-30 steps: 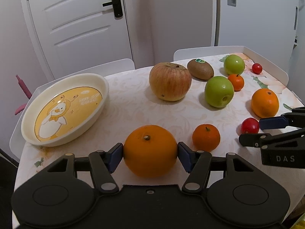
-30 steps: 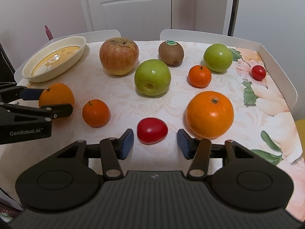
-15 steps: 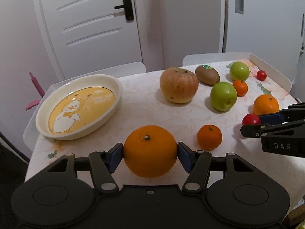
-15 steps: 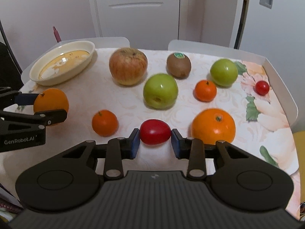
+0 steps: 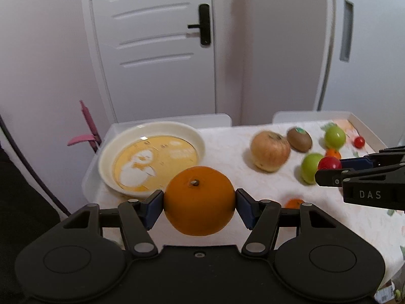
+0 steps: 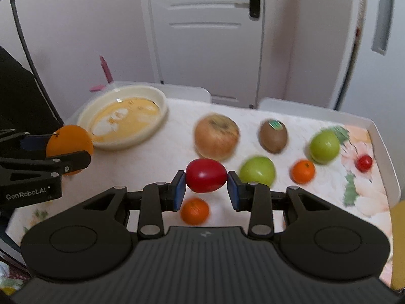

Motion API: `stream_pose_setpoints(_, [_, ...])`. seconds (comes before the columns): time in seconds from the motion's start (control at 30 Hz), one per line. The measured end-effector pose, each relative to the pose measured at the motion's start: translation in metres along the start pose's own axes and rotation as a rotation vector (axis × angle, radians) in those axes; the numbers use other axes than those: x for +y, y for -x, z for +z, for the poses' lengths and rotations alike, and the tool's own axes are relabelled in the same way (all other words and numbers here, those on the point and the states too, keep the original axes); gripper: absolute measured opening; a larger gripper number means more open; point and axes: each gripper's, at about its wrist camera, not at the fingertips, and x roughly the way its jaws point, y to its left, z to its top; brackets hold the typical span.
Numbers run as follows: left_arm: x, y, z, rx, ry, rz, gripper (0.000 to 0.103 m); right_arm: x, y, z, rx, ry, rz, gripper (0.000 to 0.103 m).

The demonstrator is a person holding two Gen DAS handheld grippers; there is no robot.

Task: Organize fruits
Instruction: 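Carry the orange and tomato to the duck bowl and release both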

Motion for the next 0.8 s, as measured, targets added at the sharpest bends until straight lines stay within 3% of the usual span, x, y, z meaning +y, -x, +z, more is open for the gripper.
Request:
stream_pose_setpoints(0.4, [0.073,-0.018,0.053,-0.048,-0.001,0.009,0.066,0.053,-0.031,0.070,-0.060,0.005,0.009,0.050])
stream_pose_setpoints(0.8, [0.108,-0.116,0.091,-0.028,-0.088,-0.044,0.066,0.074,-0.120,0.119,-0.034,-0.039,-0.008,0.050])
